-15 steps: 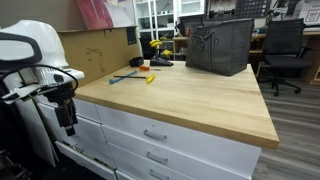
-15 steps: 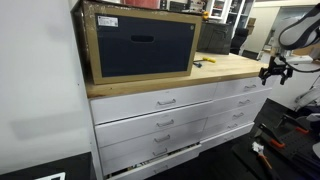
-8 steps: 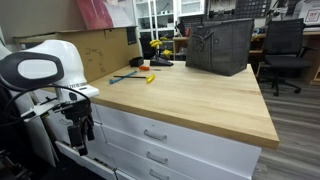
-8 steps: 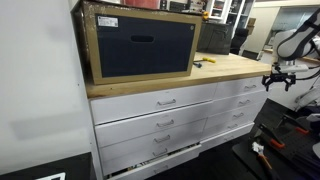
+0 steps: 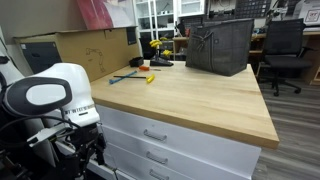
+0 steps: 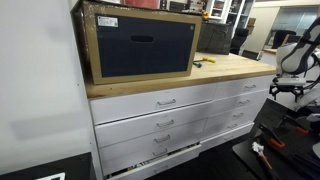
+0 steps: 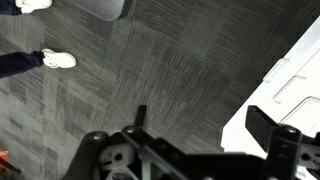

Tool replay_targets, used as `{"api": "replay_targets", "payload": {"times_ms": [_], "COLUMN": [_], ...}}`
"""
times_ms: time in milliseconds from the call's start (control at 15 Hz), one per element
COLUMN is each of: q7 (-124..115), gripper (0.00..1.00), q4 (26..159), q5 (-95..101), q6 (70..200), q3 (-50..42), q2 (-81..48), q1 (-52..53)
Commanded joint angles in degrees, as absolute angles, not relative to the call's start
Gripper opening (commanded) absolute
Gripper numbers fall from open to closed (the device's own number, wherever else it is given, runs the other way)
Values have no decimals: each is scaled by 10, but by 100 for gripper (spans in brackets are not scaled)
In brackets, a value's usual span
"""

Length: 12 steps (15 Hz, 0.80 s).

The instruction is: Open the right top second drawer

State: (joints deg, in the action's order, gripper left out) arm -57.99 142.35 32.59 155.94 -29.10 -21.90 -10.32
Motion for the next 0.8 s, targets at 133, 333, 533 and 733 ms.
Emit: {"api": "replay_targets", "payload": {"times_ms": [133,333,533,733], "q7": [-650,-629,-611,-581], "gripper": [100,100,100,100], "q4": [1410,1396,1359,1301], "q5": [299,238,175,117], "q6": [1620,1630,1631,1628], "q3": [-340,-326,-310,-287], "q2": [-316,-352,-385,-427], "q1": [-35,-20,-15,-29]}}
